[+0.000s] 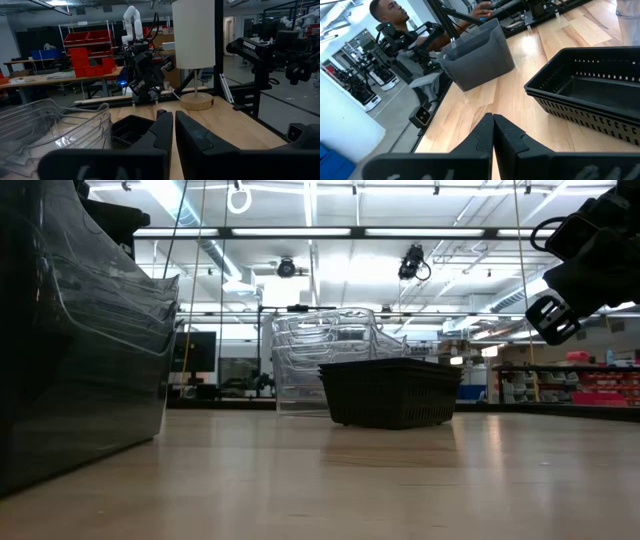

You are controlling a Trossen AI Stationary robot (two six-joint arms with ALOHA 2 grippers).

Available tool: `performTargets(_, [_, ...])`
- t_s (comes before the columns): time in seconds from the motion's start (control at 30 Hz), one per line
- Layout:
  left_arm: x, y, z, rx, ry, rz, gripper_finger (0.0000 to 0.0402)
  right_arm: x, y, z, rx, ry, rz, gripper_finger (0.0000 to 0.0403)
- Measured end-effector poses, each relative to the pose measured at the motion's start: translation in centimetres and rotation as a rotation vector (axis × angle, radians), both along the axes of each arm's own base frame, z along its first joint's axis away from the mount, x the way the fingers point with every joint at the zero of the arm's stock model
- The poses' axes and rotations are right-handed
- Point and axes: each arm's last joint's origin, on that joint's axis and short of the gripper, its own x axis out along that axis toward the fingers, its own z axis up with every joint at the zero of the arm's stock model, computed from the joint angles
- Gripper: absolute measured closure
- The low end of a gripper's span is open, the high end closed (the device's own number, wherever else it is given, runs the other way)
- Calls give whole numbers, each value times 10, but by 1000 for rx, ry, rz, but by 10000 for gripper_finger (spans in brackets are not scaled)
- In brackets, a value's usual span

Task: Stack baskets by color
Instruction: Return to Home Position

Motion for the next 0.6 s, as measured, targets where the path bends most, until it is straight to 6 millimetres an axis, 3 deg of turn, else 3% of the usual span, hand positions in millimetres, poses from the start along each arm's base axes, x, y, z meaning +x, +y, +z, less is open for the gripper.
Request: performTargets(0.6, [0,0,0,0,0,0,372,0,0,0,0,0,0,390])
